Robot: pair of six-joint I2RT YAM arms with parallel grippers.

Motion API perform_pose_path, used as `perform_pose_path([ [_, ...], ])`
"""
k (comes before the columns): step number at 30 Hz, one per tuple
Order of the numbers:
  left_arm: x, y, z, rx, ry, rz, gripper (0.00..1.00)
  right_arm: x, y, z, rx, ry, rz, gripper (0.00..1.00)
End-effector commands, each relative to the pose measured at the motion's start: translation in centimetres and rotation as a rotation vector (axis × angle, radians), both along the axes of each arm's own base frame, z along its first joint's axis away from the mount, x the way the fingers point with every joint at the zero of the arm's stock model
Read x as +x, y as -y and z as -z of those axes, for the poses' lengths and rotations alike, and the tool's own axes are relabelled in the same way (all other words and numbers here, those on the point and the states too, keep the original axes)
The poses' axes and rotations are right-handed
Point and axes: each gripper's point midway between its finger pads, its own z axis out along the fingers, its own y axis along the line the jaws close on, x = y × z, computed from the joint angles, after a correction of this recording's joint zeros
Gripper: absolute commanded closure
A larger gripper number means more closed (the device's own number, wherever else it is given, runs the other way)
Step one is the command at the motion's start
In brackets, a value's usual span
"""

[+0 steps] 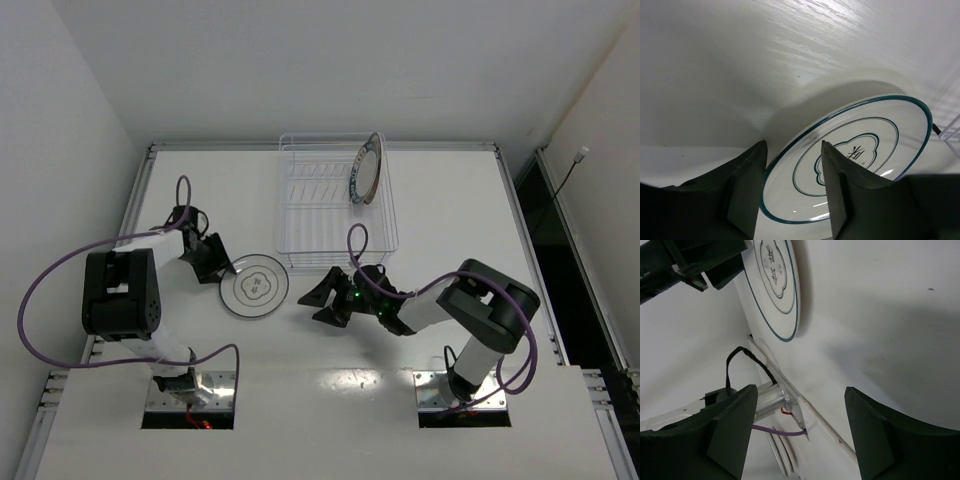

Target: Load the plates into the dish rack

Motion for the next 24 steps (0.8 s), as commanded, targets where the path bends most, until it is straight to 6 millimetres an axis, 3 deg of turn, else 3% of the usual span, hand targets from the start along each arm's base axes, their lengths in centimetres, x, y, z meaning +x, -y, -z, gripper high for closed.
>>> perform_pose_path([
  [1, -1.0, 1.5, 0.8, -0.086, -0.030, 0.033, 0.57, 0.9, -0.2, -2.9, 0.094, 0.072, 0.019, 0.33],
  [4, -1.3, 2.8, 1.7, -0.166, -0.038, 0.057, 0.73, 0.9, 0.1, -3.1, 0.103, 0.075, 0.020, 0.33],
  [5, -1.6, 3.2, 1.9, -0.194, -0.043, 0.056, 0.83, 0.6, 0.2, -3.4, 0.112, 0.079, 0.011, 0.33],
  [7, -1.8, 3.8, 2.0, -0.225, -0.041, 0.053, 0.90, 0.5, 0.3, -4.0, 0.127, 0.092, 0.011, 0.33],
  [8, -1.3, 3.9, 1.8, -0.239, -0.022, 0.047, 0.91, 0.6, 0.7, -3.9, 0.126, 0.092, 0.020, 0.33],
  [16, -3.6, 6.4, 2.9, -0.368, -0.036, 0.039, 0.93, -0.2, 2.1, -5.5, 0.159, 0.131, 0.018, 0.33],
  [20, -4.1, 6.6, 3.5, -0.383, -0.026, 0.025, 0.93, -0.8, 3.2, -5.1, 0.154, 0.123, 0.020, 0.33],
  [24, -4.8, 6.9, 3.7, -0.398, -0.040, 0.019, 1.00, -1.0, 3.8, -4.9, 0.145, 0.127, 0.026, 0.33],
])
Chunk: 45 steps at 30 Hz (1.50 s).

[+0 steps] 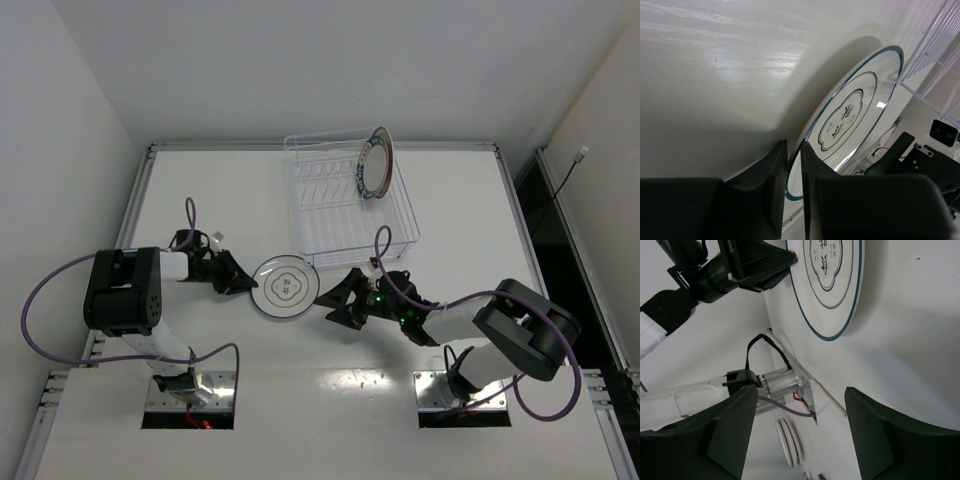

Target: Load the plates into the dish rack

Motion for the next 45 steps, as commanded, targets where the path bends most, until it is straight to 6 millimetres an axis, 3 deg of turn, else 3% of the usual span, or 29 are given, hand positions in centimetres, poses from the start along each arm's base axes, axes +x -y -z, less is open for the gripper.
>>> perform_pose_path([
  [1, -1.9, -0.4, 2.4, 0.075, -0.080, -0.022, 1.00, 0.5, 0.1, -2.2, 0.058, 0.081, 0.005, 0.33],
  [6, -0.6, -2.1, -0.8, 0.112, -0.027, -0.090, 1.00, 0.2, 0.2, -2.7, 0.050, 0.104, -0.026, 0.33],
  [7, 1.1, -3.4, -2.7, 0.170, 0.046, -0.114, 1.00, 0.1, 0.3, -2.9, 0.039, 0.129, -0.034, 0.33],
  [10, 1.8, -6.0, -5.4, 0.271, 0.075, -0.181, 1.00, 0.0, 0.5, -3.7, 0.017, 0.167, -0.050, 0.33],
  [12, 3.4, -7.8, -9.3, 0.311, 0.173, -0.232, 1.00, 0.6, 1.2, -4.2, -0.040, 0.215, -0.035, 0.33],
  [13, 3.3, -8.3, -10.1, 0.326, 0.176, -0.238, 1.00, 0.9, 1.2, -4.9, -0.051, 0.246, -0.032, 0.33],
  [14, 3.6, -8.7, -11.2, 0.334, 0.203, -0.243, 1.00, 1.0, 1.7, -4.4, -0.103, 0.241, -0.022, 0.33],
  [15, 4.3, -9.3, -12.8, 0.339, 0.238, -0.264, 1.00, 1.6, 1.6, -5.9, -0.114, 0.311, -0.025, 0.33],
  [16, 4.4, -9.3, -13.5, 0.340, 0.254, -0.266, 1.00, 1.7, 1.8, -6.0, -0.134, 0.324, -0.025, 0.33],
  [25, 5.7, -7.4, -21.0, 0.187, 0.449, -0.285, 1.00, 2.4, 1.0, -8.2, -0.085, 0.400, -0.039, 0.33],
  [29, 5.6, -5.4, -23.9, 0.058, 0.514, -0.228, 1.00, 4.1, 0.0, -10.1, -0.094, 0.463, -0.041, 0.33],
  [35, 4.3, -2.2, -24.2, -0.058, 0.504, -0.154, 1.00, 6.7, -1.4, -10.8, 0.027, 0.433, -0.007, 0.32],
  [37, 3.8, -1.1, -23.8, -0.074, 0.498, -0.133, 1.00, 7.9, -2.0, -12.6, 0.083, 0.464, 0.001, 0.31],
  [38, 3.4, -0.1, -24.0, -0.092, 0.504, -0.109, 1.00, 8.2, -2.6, -11.7, 0.076, 0.429, -0.017, 0.30],
  [40, 3.0, 1.1, -23.2, -0.115, 0.484, -0.089, 1.00, 9.3, -3.2, -12.9, 0.117, 0.442, -0.007, 0.30],
  [42, 2.5, 2.9, -23.3, -0.140, 0.484, -0.043, 1.00, 10.1, -3.5, -12.9, 0.135, 0.437, -0.002, 0.30],
  [45, 2.3, 4.3, -23.9, -0.144, 0.504, -0.025, 1.00, 11.2, -4.1, -14.3, 0.170, 0.455, 0.005, 0.30],
])
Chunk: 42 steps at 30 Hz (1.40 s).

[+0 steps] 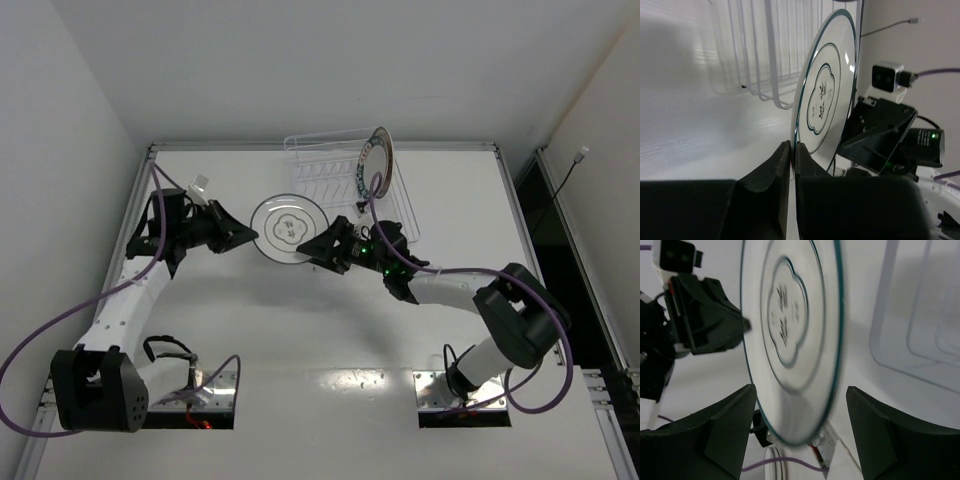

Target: Load the plates into the dish rack

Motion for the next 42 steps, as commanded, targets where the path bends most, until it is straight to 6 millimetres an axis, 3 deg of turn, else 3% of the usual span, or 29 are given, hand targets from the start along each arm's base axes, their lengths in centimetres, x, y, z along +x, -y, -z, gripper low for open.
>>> perform_pose_path([
  [1, -0.3, 2.2, -2.8, -0.070, 0.081, 0.045, 1.00, 1.8, -1.0, -5.3, 0.137, 0.127, -0.003, 0.30],
  [5, -0.8, 4.3, -3.1, -0.090, 0.077, 0.088, 1.00, 2.6, -1.2, -5.7, 0.154, 0.120, -0.002, 0.34],
  [6, -0.8, 4.9, -3.2, -0.092, 0.091, 0.108, 1.00, 2.8, -1.1, -5.6, 0.160, 0.114, -0.002, 0.46],
  [7, -0.7, 4.9, -3.4, -0.102, 0.090, 0.103, 1.00, 2.6, -1.1, -5.9, 0.170, 0.126, -0.012, 0.46],
  [8, -1.0, 5.4, -3.4, -0.103, 0.089, 0.118, 1.00, 3.1, -0.9, -5.8, 0.174, 0.117, 0.000, 0.71],
  [10, -1.0, 5.8, -3.3, -0.104, 0.088, 0.130, 1.00, 3.1, -0.7, -6.0, 0.180, 0.124, -0.010, 0.95],
  [11, -0.7, 5.8, -3.2, -0.089, 0.101, 0.139, 1.00, 3.5, -0.1, -6.3, 0.181, 0.128, 0.005, 1.00],
  [12, -0.4, 5.8, -3.2, -0.071, 0.111, 0.150, 1.00, 3.8, 0.2, -6.6, 0.168, 0.141, 0.013, 1.00],
  [14, -0.5, 5.2, -1.9, 0.006, 0.061, 0.154, 0.73, 4.6, 1.1, -6.7, 0.098, 0.132, 0.033, 1.00],
  [15, 0.0, 4.0, -1.3, 0.116, 0.044, 0.136, 0.59, 5.7, 2.7, -8.0, 0.028, 0.218, 0.085, 1.00],
  [16, 0.8, 3.4, -2.7, 0.168, 0.079, 0.119, 0.54, 7.0, 4.1, -7.6, -0.124, 0.244, 0.113, 1.00],
  [17, 1.2, 2.5, -2.6, 0.222, 0.077, 0.095, 0.51, 8.7, 5.8, -8.1, -0.222, 0.273, 0.208, 1.00],
  [19, 1.1, 0.5, -1.8, 0.349, 0.040, 0.078, 0.43, 10.1, 8.0, -9.2, -0.399, 0.316, 0.283, 1.00],
  [20, 1.9, -1.5, -1.6, 0.436, 0.030, 0.008, 0.42, 11.3, 9.0, -13.1, -0.443, 0.386, 0.347, 1.00],
  [21, 2.5, -2.5, -2.2, 0.489, 0.035, -0.026, 0.42, 12.3, 11.8, -12.0, -0.597, 0.345, 0.444, 1.00],
  [22, 2.7, -3.8, -2.1, 0.546, 0.031, -0.061, 0.42, 13.1, 13.3, -12.4, -0.714, 0.387, 0.477, 1.00],
  [23, 2.7, -5.9, -1.3, 0.636, -0.010, -0.138, 0.42, 14.1, 14.5, -15.4, -0.760, 0.426, 0.544, 1.00],
  [24, 3.1, -7.2, -1.6, 0.672, -0.010, -0.192, 0.42, 15.1, 16.9, -14.0, -0.914, 0.375, 0.619, 1.00],
  [25, 3.1, -8.2, -0.9, 0.714, -0.029, -0.227, 0.42, 15.8, 17.8, -15.8, -0.972, 0.417, 0.652, 1.00],
  [27, 2.9, -10.6, -0.7, 0.802, -0.025, -0.330, 0.42, 16.6, 19.3, -16.2, -1.066, 0.419, 0.709, 1.00],
  [31, 2.0, -12.6, 1.0, 0.861, -0.019, -0.425, 0.42, 18.9, 20.4, -15.8, -1.255, 0.418, 0.759, 1.00],
  [32, 1.6, -12.7, 2.2, 0.867, -0.035, -0.418, 0.42, 20.0, 20.0, -13.9, -1.309, 0.418, 0.719, 1.00],
  [34, 1.2, -12.9, 2.6, 0.869, -0.025, -0.429, 0.42, 21.3, 20.3, -12.9, -1.342, 0.417, 0.728, 1.00],
  [35, 1.0, -12.9, 3.4, 0.872, -0.032, -0.426, 0.42, 22.2, 19.7, -12.9, -1.335, 0.449, 0.723, 1.00],
  [36, 1.0, -12.9, 3.5, 0.867, -0.020, -0.432, 0.42, 23.2, 19.2, -11.0, -1.363, 0.441, 0.699, 1.00],
  [37, 0.7, -13.1, 3.2, 0.867, 0.001, -0.451, 0.42, 23.9, 18.8, -11.2, -1.365, 0.449, 0.700, 1.00],
  [38, 0.0, -13.2, 4.3, 0.871, -0.011, -0.446, 0.42, 24.5, 18.6, -10.6, -1.371, 0.445, 0.694, 1.00],
  [42, -0.5, -12.6, 3.5, 0.865, 0.052, -0.452, 0.42, 26.9, 17.5, -8.4, -1.391, 0.443, 0.649, 1.00],
])
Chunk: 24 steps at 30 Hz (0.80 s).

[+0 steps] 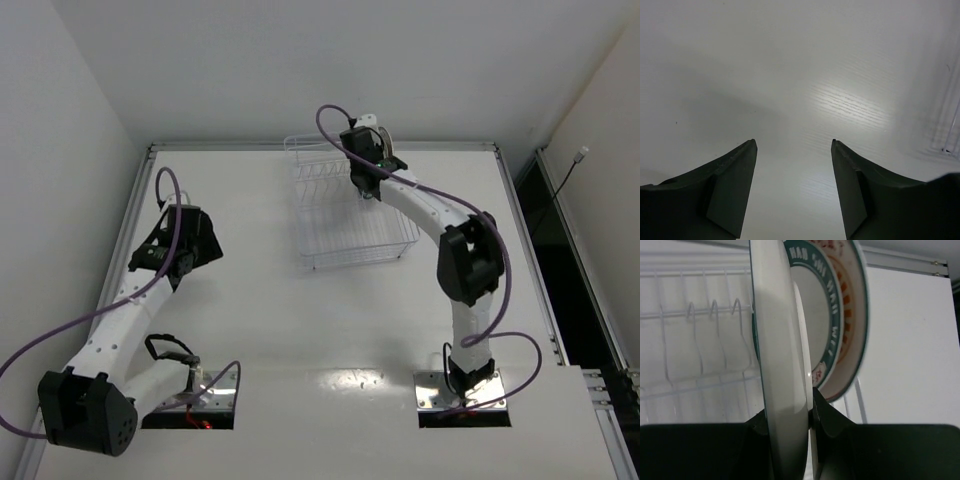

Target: Load the plates into the dish rack

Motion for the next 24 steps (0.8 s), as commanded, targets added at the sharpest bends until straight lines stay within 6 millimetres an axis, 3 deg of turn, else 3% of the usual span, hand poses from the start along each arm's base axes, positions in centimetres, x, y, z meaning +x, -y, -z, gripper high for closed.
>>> perform_pose_path([
  [1, 1.2, -0.1, -3.3, 0.020, 0.156, -0.006, 0.42, 3.2, -0.1, -4.7, 0.020, 0.132, 0.011, 1.00],
  [10, 1.6, 0.2, -1.5, 0.025, 0.081, 0.005, 0.42, 4.9, -1.3, 1.7, 0.069, 0.021, -0.044, 1.00],
  [14, 1.6, 0.4, -1.4, 0.024, 0.078, 0.018, 0.42, 5.3, -1.1, 3.5, 0.118, -0.008, -0.040, 0.99],
  [18, 1.6, 0.5, -1.1, 0.019, 0.068, 0.025, 0.42, 5.7, -1.4, 3.8, 0.165, -0.014, -0.049, 0.97],
  [21, 1.7, 0.6, -0.9, 0.020, 0.059, 0.025, 0.42, 5.8, -1.0, 3.4, 0.170, -0.018, -0.048, 0.77],
  [22, 1.7, 0.6, -0.9, 0.020, 0.059, 0.025, 0.42, 5.5, -1.0, 3.0, 0.176, -0.020, -0.043, 0.65],
  [24, 1.7, 0.6, -0.9, 0.020, 0.059, 0.025, 0.42, 4.9, -0.7, 1.0, 0.184, 0.001, -0.044, 0.54],
])
